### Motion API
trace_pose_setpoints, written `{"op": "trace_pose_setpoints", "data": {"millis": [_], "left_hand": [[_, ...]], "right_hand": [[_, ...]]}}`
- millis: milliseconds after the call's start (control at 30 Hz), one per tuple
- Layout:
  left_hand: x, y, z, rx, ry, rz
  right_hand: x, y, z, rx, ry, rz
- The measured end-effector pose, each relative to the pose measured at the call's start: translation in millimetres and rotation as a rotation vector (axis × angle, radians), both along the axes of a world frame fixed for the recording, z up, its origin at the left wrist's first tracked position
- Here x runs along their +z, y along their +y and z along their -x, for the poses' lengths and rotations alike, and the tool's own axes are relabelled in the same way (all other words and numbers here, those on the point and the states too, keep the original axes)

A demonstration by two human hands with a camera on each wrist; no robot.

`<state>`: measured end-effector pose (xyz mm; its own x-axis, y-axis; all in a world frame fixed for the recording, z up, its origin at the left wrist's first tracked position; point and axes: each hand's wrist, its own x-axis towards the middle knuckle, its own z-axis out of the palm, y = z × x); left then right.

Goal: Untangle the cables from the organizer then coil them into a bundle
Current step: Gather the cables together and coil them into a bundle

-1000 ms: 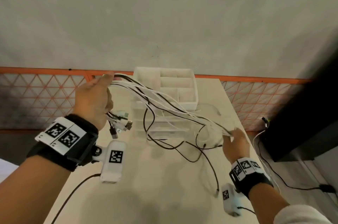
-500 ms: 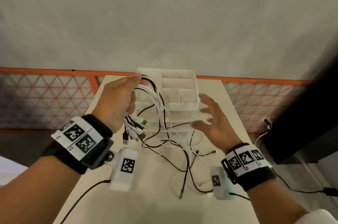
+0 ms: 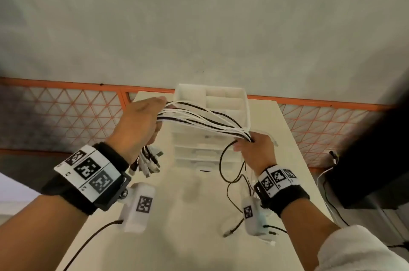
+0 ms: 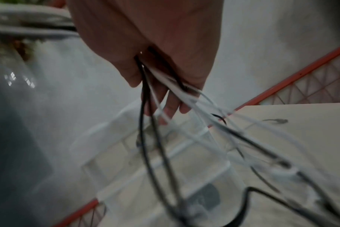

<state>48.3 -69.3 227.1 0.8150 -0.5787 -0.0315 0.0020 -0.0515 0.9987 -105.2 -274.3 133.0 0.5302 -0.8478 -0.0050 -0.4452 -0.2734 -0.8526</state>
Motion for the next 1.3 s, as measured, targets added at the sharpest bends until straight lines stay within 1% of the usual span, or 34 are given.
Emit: {"op": "trace_pose_setpoints", "data": {"millis": [67, 133, 200, 267, 300, 333, 467, 533, 600, 667, 700, 733, 800, 867, 967, 1000, 1067, 1167, 1200, 1233, 1300], "left_hand": [[-22, 3, -3, 0.056, 0.042, -0.067], [-37, 5, -6, 0.084, 0.061, -0.092], [-43, 7, -10, 0.117, 0.066, -0.077], [-49, 8, -16, 0.160, 0.064, -0.052], [-53, 9, -18, 0.174, 0.061, -0.056], [-58, 9, -19, 0.185, 0.057, -0.076], [-87, 8, -15, 0.178, 0.056, -0.207], [-97, 6, -13, 0.106, 0.107, -0.255], [-103, 7, -12, -0.021, 0.215, -0.293], [-105, 11, -12, -0.138, 0.374, -0.265], [-102, 12, -10, -0.199, 0.429, -0.243], [-99, 11, -9, -0.275, 0.436, -0.239], [-84, 3, -4, -0.455, 0.332, -0.266], [-60, -11, 9, -0.593, 0.228, -0.249], [-24, -33, 35, -0.682, 0.068, -0.197], [-17, -38, 41, -0.670, 0.031, -0.182], [-12, -45, 48, -0.564, 0.005, -0.138], [-3, -46, 46, -0.335, 0.016, -0.046], [3, -46, 44, -0.276, 0.023, -0.015], [10, -44, 41, -0.230, 0.027, 0.018], [21, -42, 33, -0.200, -0.024, 0.053]], "right_hand": [[14, -7, 4, -0.065, -0.135, 0.060], [26, -14, 7, -0.081, -0.201, 0.111], [23, -21, 12, -0.088, -0.109, 0.122], [12, -29, 18, -0.147, 0.012, 0.118], [7, -31, 21, -0.191, 0.025, 0.098], [7, -32, 23, -0.228, -0.005, 0.068], [23, -34, 22, -0.341, -0.229, -0.049], [31, -33, 18, -0.335, -0.281, -0.090], [39, -30, 15, -0.255, -0.296, -0.104], [48, -26, 13, -0.156, -0.271, -0.097], [52, -23, 12, -0.115, -0.267, -0.092], [56, -18, 10, -0.079, -0.257, -0.080], [62, -3, 4, 0.019, -0.223, -0.042], [66, 15, -2, 0.109, -0.196, 0.012], [71, 30, -6, 0.153, -0.142, 0.083], [72, 31, -6, 0.158, -0.137, 0.083], [71, 26, -5, 0.131, -0.172, 0.077], [62, 12, 3, -0.025, -0.248, 0.204], [55, 7, 9, -0.050, -0.221, 0.254], [47, 3, 16, -0.049, -0.152, 0.274], [26, -2, 30, 0.003, 0.046, 0.225]]}}
